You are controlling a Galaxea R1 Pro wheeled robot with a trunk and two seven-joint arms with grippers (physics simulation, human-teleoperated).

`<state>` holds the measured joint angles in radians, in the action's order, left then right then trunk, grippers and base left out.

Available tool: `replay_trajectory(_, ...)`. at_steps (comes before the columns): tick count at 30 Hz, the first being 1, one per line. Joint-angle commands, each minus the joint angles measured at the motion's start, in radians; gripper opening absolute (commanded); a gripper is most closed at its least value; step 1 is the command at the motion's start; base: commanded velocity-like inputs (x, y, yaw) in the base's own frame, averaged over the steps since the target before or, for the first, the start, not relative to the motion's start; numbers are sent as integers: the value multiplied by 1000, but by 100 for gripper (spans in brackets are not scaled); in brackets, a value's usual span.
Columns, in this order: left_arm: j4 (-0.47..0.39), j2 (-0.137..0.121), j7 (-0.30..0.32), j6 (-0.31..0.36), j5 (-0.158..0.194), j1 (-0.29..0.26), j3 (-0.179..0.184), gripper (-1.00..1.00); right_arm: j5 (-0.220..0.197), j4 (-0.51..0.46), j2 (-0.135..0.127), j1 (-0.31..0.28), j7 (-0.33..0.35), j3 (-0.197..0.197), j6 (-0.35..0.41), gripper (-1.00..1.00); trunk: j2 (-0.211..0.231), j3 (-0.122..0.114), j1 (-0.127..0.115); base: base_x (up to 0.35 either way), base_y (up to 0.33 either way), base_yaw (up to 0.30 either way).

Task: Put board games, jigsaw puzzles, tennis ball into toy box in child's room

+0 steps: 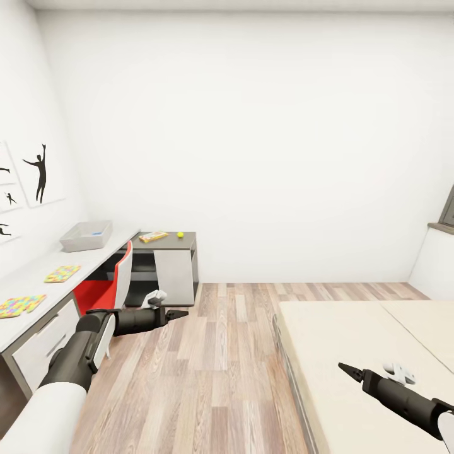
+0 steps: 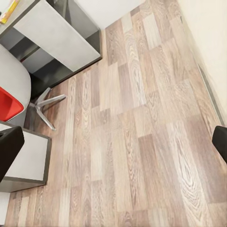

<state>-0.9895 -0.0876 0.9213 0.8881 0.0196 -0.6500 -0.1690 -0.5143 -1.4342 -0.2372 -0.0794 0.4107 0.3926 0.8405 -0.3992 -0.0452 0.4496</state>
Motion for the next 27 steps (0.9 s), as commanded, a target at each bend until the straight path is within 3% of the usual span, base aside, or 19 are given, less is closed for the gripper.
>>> replay_trajectory(1,0,0,2,8,2,0,-1,100,2,0,0,-1,5,2,5,100,-1,0,0,-9,-1,0)
replay_trajectory(27,0,0,2,8,2,0,-1,100,2,3,1,-1,4,1,3,100,-1,0,0,-23,0,0)
